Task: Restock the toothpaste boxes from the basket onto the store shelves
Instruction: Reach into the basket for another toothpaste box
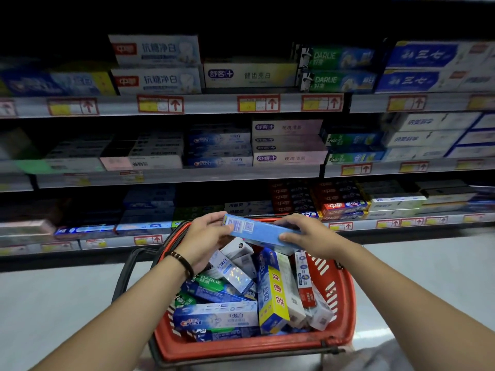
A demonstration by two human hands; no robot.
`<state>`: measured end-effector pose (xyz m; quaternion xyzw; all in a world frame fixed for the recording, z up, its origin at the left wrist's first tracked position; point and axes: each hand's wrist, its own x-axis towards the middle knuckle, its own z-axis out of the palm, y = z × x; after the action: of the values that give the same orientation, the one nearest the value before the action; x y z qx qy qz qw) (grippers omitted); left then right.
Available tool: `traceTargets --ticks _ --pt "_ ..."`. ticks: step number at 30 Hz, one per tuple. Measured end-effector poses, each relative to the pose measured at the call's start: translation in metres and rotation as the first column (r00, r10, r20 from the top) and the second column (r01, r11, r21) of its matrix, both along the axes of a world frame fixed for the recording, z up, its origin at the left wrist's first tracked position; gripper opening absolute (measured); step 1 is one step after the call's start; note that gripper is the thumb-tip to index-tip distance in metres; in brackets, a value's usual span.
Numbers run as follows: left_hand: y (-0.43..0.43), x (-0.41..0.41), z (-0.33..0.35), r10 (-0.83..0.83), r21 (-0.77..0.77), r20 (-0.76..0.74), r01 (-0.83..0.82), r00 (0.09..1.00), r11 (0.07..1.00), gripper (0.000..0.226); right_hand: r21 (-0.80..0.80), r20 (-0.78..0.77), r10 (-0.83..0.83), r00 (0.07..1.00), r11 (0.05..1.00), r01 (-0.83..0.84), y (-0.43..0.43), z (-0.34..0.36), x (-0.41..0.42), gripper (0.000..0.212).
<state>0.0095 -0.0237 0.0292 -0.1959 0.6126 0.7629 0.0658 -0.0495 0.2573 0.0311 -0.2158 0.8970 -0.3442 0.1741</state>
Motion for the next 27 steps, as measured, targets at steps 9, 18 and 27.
traceTargets --ticks 9,18,27 --pt "-0.022 0.004 0.010 0.137 0.089 0.037 -0.140 0.990 0.986 0.033 -0.294 0.163 -0.223 0.961 0.919 0.263 -0.005 0.012 0.000 0.025" --pt "-0.031 0.013 0.021 0.309 0.222 0.083 -0.319 0.948 0.921 0.041 -0.609 0.468 -0.289 0.835 0.580 0.542 -0.004 0.025 0.001 0.028" --pt "-0.038 0.019 0.039 0.355 0.277 0.073 -0.361 0.932 0.890 0.037 -0.622 0.226 -0.293 0.929 0.691 0.370 -0.020 0.034 0.015 0.053"
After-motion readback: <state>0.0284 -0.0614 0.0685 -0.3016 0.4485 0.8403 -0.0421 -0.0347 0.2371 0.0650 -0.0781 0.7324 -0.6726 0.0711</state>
